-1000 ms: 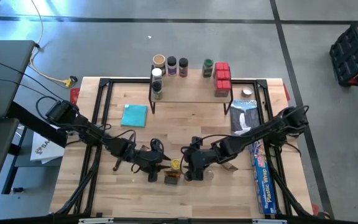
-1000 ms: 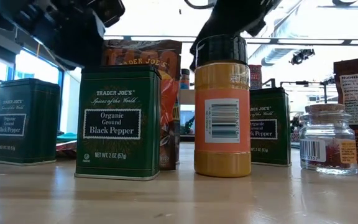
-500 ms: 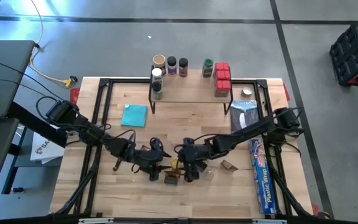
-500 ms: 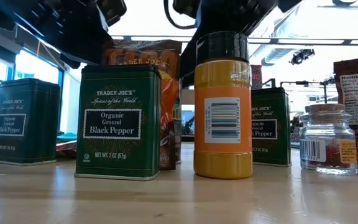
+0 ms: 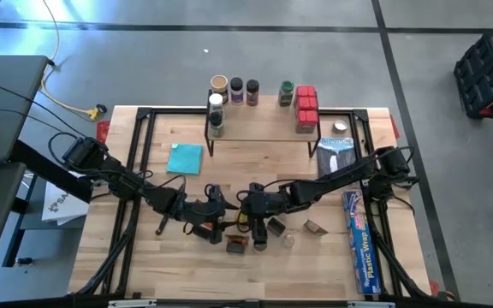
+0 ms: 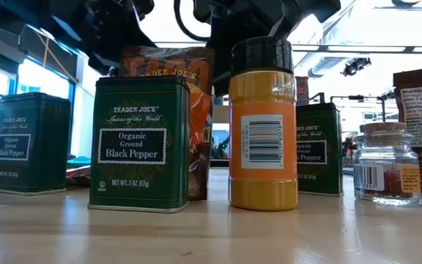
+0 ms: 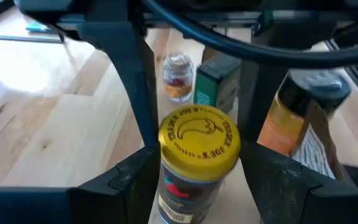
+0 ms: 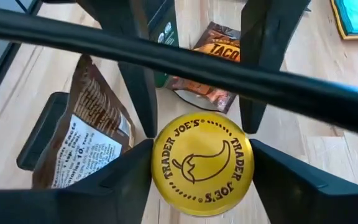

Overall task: Shelf spices
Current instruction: Put the yellow seasoning bottle on the shelf

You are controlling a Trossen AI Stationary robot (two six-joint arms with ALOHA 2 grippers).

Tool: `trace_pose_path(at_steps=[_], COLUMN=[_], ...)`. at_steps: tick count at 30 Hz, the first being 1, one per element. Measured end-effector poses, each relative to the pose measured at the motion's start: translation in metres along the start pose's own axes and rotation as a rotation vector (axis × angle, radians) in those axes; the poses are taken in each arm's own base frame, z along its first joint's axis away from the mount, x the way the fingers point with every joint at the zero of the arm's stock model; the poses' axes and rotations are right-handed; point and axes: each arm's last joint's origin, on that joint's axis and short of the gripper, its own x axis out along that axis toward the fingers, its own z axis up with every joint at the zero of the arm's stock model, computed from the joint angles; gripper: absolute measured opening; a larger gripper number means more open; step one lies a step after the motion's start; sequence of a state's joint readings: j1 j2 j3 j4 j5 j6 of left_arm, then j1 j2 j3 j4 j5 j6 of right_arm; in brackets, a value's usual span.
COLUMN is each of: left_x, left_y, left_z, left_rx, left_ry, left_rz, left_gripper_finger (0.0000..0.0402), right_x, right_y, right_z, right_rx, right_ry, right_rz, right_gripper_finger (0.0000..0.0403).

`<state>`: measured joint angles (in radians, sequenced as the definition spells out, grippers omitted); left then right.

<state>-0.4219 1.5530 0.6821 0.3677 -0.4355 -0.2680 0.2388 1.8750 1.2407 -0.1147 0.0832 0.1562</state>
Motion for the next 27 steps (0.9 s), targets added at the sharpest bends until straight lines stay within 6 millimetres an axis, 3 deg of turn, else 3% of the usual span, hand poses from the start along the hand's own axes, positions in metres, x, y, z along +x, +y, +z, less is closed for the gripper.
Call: trace_pose_path(at_steps=[4, 10, 16, 22, 27], left_x=[0.000, -0.003, -0.037, -0.079, -0.097], left_y=[0.001, 0.001, 0.003, 0.008, 0.008], left_z=[0.000, 0.002, 0.019, 0.032, 0.035], left_rx=[0.008, 0.013, -0.002, 0.002, 0.013], left_ry=[0.002, 0.008, -0.012, -0.061, -0.101], left_rz=[0.003, -0.002, 0.034, 0.135, 0.192], left_gripper_finger=[0.0216, 0.0216, 0.0215, 0.0215, 0.0215], right_x=[0.000, -0.001, -0.006, -0.037, -0.059], right_y=[-0.004, -0.004, -0.005, -0.011, -0.021], right_z=[0.000, -0.001, 0.001, 0.035, 0.063], right_rx=[0.006, 0.005, 0.002, -0.019, -0.046], right_ry=[0.017, 0.021, 0.039, 0.018, 0.054], right_rz=[0.007, -0.017, -0.031, -0.072, -0.133], right_gripper_finger=[0.0215, 0.0216, 0.0214, 0.0213, 0.0213])
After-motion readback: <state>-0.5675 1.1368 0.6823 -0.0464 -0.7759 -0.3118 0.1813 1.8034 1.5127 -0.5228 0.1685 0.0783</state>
